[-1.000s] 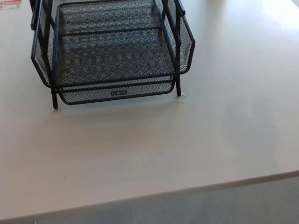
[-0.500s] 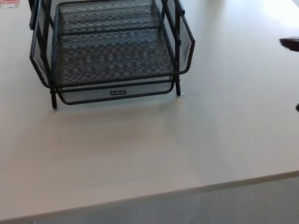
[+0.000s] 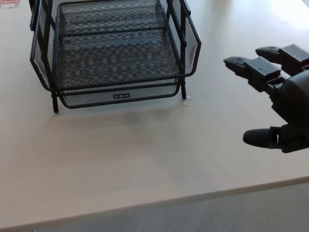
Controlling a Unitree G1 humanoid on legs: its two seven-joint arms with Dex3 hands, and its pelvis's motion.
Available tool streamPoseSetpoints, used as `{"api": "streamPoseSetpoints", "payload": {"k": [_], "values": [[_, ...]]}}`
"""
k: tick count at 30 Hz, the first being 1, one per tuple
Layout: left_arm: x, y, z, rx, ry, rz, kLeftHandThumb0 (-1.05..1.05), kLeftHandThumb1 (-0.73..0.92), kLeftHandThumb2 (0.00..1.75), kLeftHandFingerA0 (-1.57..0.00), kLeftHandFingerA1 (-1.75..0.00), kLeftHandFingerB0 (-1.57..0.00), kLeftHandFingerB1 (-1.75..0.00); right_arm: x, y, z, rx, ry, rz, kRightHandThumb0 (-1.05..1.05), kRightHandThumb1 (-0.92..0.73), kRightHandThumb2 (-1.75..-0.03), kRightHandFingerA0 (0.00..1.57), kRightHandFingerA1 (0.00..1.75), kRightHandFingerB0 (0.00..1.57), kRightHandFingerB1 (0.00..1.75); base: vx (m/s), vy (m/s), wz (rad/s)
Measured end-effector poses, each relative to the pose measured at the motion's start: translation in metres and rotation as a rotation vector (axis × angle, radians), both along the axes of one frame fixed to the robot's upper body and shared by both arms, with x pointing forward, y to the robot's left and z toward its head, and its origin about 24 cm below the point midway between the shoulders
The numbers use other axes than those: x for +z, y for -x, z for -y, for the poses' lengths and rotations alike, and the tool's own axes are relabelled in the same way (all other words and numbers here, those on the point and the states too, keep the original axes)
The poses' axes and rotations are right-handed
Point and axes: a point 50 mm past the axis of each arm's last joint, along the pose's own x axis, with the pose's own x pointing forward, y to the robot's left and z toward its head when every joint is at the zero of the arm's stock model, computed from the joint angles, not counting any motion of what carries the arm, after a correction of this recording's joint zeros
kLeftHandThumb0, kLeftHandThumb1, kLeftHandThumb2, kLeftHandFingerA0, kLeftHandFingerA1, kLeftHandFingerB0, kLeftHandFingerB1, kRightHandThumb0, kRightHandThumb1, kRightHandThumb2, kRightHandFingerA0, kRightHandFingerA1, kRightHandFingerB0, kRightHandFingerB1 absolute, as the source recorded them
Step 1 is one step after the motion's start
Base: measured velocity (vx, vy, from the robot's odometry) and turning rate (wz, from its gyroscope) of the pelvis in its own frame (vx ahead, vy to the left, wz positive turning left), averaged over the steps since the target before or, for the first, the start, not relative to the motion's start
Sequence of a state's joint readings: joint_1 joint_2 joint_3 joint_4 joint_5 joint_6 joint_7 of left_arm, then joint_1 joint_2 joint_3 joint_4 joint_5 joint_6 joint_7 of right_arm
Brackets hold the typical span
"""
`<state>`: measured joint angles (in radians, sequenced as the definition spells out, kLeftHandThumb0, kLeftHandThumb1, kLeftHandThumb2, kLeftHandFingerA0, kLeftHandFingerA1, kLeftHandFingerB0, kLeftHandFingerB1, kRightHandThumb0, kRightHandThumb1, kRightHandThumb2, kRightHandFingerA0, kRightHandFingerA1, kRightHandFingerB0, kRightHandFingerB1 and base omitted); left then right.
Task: The robot uses its right hand to press on the stapler that is in the middle of the desk
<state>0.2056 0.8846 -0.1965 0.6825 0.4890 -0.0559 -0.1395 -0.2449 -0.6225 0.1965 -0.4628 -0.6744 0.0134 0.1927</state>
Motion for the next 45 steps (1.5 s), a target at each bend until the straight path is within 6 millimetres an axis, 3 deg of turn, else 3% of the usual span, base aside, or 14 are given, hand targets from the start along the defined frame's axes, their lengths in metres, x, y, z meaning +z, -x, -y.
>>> {"api": "streamPoseSetpoints", "payload": {"k": [6,16,17,21,22,25,26,27,29,33,34,37,41,45], "values": [[-0.001,0.002,0.000,-0.003,0.000,-0.010,-0.77,0.56,0.98,-0.01,-0.29,0.00,-0.20,0.006,0.003,-0.016,0.042,0.016,0.053,-0.91,-0.54,-0.95,0.04,0.09,0.08,0.22,0.00,0.000,0.00],[0.000,-0.002,0.003,-0.016,0.003,0.002,-0.80,0.57,0.98,-0.02,-0.30,0.00,-0.20,0.027,-0.005,-0.058,0.148,0.010,0.163,-0.83,-0.62,-0.59,0.02,0.40,0.12,0.32,0.00,0.000,0.00],[0.000,-0.003,0.003,-0.019,0.003,0.004,-0.80,0.57,0.98,-0.02,-0.31,0.00,-0.20,0.026,-0.008,-0.061,0.151,0.010,0.163,-0.83,-0.48,-0.91,0.02,0.41,0.10,0.40,0.00,0.000,0.00],[0.002,-0.009,0.004,-0.027,0.003,0.015,-0.78,0.57,0.98,-0.01,-0.30,0.00,-0.20,0.018,-0.018,-0.073,0.163,-0.005,0.161,-0.81,-0.47,-0.89,0.02,0.39,0.11,0.39,0.00,0.000,0.00],[0.003,-0.013,0.005,-0.034,0.004,0.024,-0.78,0.56,0.96,-0.02,-0.31,0.00,-0.20,0.018,-0.020,-0.075,0.164,-0.010,0.169,-0.78,-0.58,-0.58,0.02,0.41,0.10,0.31,0.00,0.000,0.00],[0.004,-0.019,0.007,-0.043,0.007,0.032,-0.79,0.56,0.97,-0.02,-0.30,0.00,-0.21,0.018,-0.024,-0.083,0.174,-0.018,0.184,-0.78,-0.45,-0.87,0.02,0.40,0.10,0.39,0.00,0.000,0.00],[0.005,-0.020,0.007,-0.044,0.005,0.033,-0.83,0.57,0.97,-0.01,-0.31,-0.06,-0.21,0.018,-0.024,-0.086,0.177,-0.020,0.187,-0.78,-0.56,-0.57,0.06,0.46,0.13,0.33,0.00,0.000,0.00],[0.005,-0.020,0.007,-0.046,0.004,0.033,-0.80,0.56,0.98,-0.03,-0.33,0.00,-0.23,0.017,-0.026,-0.089,0.182,-0.023,0.190,-0.39,-0.22,-0.89,0.03,0.54,0.00,0.50,0.00,0.000,0.00],[0.006,-0.023,0.008,-0.051,0.003,0.039,-0.81,0.56,0.97,-0.01,-0.31,-0.06,-0.21,0.014,-0.028,-0.094,0.186,-0.030,0.191,-0.78,-0.44,-0.85,0.04,0.47,0.08,0.41,0.00,0.000,0.00],[0.007,-0.025,0.008,-0.056,0.000,0.043,-0.81,0.57,0.97,-0.02,-0.30,-0.09,-0.19,0.005,-0.029,-0.107,0.207,-0.053,0.176,-0.76,-0.53,-0.57,0.05,0.46,0.12,0.34,0.00,0.000,0.00],[0.007,-0.025,0.008,-0.055,0.000,0.043,-0.79,0.56,0.99,-0.02,-0.32,-0.03,-0.22,0.002,-0.030,-0.110,0.211,-0.057,0.172,-0.39,-0.22,-0.88,0.03,0.54,0.00,0.50,0.00,0.000,0.00],[0.007,-0.026,0.008,-0.055,-0.001,0.044,-0.79,0.56,0.98,-0.01,-0.31,-0.05,-0.21,-0.008,-0.034,-0.117,0.216,-0.062,0.155,-0.72,-0.50,-0.57,0.08,0.47,0.16,0.34,0.00,0.000,0.00],[0.008,-0.028,0.009,-0.056,0.001,0.042,-0.78,0.58,1.00,-0.01,-0.29,-0.01,-0.21,-0.013,-0.040,-0.119,0.210,-0.071,0.163,-0.71,-0.38,-0.78,0.08,0.53,0.13,0.43,0.00,0.000,0.00],[0.008,-0.030,0.008,-0.051,-0.002,0.036,-0.77,0.57,0.99,-0.01,-0.30,-0.01,-0.22,-0.021,-0.048,-0.119,0.190,-0.067,0.163,-0.68,-0.45,-0.55,0.15,0.50,0.24,0.33,0.00,0.000,0.00]]}}
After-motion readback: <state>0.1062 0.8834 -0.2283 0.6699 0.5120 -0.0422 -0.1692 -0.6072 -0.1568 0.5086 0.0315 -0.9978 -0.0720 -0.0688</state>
